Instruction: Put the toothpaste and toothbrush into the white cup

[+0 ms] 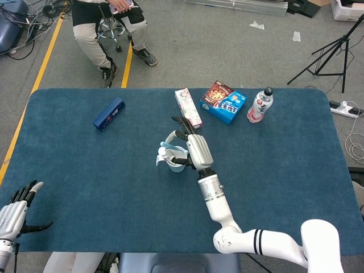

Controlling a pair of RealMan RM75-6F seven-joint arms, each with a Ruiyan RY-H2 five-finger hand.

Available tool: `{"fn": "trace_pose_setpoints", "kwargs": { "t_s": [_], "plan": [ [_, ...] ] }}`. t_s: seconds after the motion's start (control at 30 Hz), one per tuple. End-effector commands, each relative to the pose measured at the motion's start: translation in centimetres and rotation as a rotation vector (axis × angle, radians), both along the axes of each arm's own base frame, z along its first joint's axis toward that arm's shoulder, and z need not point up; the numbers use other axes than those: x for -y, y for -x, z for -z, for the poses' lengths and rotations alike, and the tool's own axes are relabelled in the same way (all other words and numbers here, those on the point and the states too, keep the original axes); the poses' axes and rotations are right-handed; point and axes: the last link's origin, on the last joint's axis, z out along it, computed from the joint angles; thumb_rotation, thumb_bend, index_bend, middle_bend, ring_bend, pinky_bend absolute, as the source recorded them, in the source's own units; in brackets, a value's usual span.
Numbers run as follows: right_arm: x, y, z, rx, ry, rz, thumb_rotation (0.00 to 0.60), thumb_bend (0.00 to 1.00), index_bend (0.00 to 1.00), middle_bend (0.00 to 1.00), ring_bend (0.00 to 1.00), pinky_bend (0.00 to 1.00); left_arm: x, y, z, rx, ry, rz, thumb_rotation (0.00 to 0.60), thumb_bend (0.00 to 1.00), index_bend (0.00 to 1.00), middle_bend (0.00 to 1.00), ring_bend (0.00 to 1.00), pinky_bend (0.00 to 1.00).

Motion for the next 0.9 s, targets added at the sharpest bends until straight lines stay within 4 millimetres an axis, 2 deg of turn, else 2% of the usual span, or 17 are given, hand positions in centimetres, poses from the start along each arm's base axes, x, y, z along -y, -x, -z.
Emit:
{"fn": "trace_pose_setpoints", "kwargs": {
  "t_s": [0.03,0.4,0.9],
  "plan": [
    [0.1,-0.2,0.4,0.003,-0.009,-0.003,0.600,0.29,0.60,0.15,0.00,0.15,0.0,0.0,-0.1,-0.001,0.000,-0.001,0.600,0.00,0.04,0.00,0.00,0.00],
    [0.6,-0.6,1.6,0.008,-0.029,-0.002,0.600,0.29,0.60,0.15,0.00,0.15,0.1,0.1,-0.3,-0.006,0.002,-0.002,0.600,0.00,0.04,0.00,0.00,0.00],
    [0.9,0.1,2.9,0.008,-0.058,0.015,0.600,0.29,0.60,0.15,0.00,0.15,0.3,0.4,-0.3,-0.005,0.003,-0.014,0.600,0.00,0.04,0.00,0.00,0.00]
  ]
}}
